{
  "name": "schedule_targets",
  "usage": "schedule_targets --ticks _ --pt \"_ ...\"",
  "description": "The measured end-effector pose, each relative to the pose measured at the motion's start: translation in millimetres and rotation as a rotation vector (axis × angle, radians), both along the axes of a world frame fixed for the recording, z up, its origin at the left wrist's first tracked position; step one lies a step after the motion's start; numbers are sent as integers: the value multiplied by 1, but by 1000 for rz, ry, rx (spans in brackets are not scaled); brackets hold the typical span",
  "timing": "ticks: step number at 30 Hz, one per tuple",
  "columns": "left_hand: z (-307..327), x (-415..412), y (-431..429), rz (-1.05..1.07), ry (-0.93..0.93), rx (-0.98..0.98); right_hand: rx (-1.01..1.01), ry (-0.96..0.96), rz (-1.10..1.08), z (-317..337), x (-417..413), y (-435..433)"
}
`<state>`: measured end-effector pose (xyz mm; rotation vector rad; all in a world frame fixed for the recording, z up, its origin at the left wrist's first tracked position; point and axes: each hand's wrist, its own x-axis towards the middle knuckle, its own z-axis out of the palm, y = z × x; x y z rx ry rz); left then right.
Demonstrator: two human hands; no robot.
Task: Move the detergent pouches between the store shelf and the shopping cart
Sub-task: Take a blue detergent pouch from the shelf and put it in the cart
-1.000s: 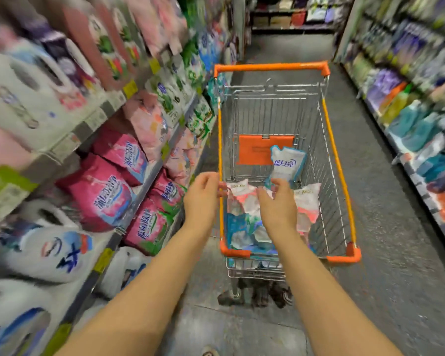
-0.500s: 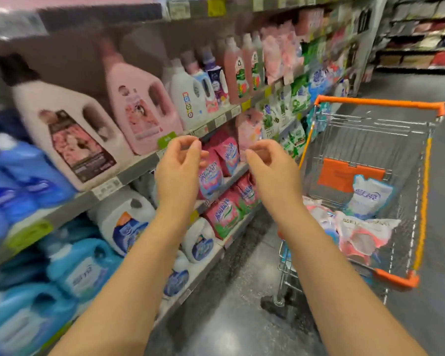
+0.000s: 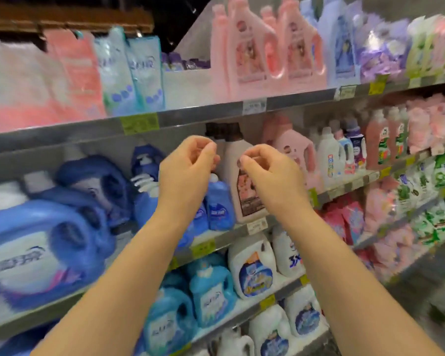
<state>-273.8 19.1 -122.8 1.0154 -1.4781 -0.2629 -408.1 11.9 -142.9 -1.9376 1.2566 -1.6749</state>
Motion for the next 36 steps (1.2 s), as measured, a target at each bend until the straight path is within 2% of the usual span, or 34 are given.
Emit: schedule_targets --ticks 7,10,15,21,25,28,31,36 --pt "34 144 -4 242 -149 -44 -67 -20 203 36 136 -39" --pt "45 188 -15 288 -192 -11 -102 40 300 55 181 -62" --pt "77 249 -45 292 -103 37 -152 118 481 99 239 -109" --pt "127 302 -68 512 -257 83 -237 323 718 163 298 -165" --pt "163 345 -78 703 -311 184 -300 568 713 205 342 -183" --pt "181 385 -90 855 -339 354 -270 723 695 224 394 -190" --pt "192 422 -103 978 -300 484 -231 762 635 239 459 -198" --pt "201 468 -119 984 -225 451 -183 671 517 270 552 -198"
